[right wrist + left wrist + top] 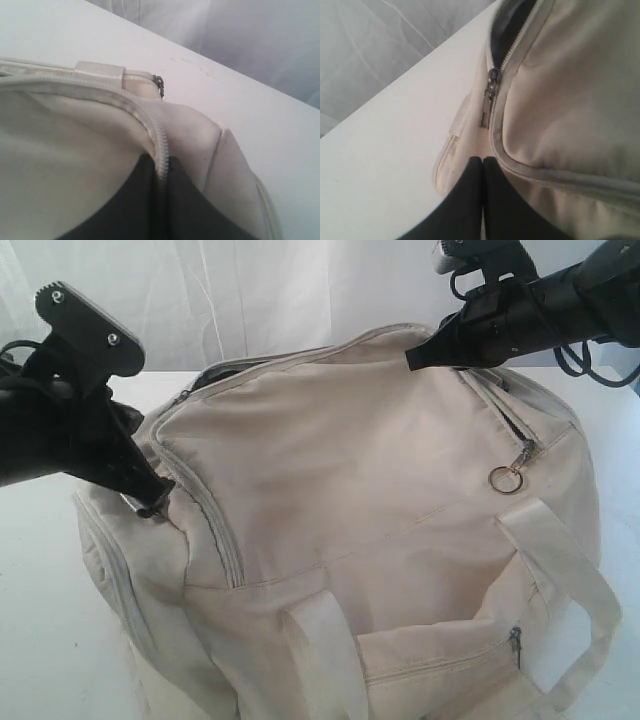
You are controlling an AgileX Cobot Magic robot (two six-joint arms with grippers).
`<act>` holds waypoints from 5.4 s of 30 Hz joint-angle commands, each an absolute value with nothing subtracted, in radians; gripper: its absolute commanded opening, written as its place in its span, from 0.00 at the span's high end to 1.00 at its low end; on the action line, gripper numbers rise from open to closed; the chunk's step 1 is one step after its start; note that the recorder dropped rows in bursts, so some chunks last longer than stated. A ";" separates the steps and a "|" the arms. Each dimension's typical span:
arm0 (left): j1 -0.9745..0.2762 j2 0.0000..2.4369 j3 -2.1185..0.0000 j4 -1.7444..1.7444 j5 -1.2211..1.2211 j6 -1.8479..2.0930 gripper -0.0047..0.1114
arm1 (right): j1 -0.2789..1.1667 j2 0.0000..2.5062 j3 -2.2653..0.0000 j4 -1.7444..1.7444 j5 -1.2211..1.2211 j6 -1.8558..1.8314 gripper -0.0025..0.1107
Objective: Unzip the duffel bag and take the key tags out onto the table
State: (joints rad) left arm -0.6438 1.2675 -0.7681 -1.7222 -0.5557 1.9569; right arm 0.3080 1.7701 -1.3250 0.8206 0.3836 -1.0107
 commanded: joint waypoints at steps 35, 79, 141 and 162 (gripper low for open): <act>-0.368 1.190 -0.868 -1.744 -0.294 2.113 0.96 | 0.296 1.564 -1.326 0.806 0.584 -0.929 0.48; -0.106 1.607 -1.233 -0.858 0.728 1.285 0.42 | 0.552 1.528 -1.322 0.777 0.984 -0.851 0.51; -0.106 1.617 -1.281 -1.023 0.882 1.395 0.70 | 0.552 1.528 -1.284 0.731 0.894 -0.805 0.51; -0.106 1.619 -1.279 -0.822 0.795 1.361 0.57 | 0.552 1.528 -1.284 0.731 0.896 -0.801 0.51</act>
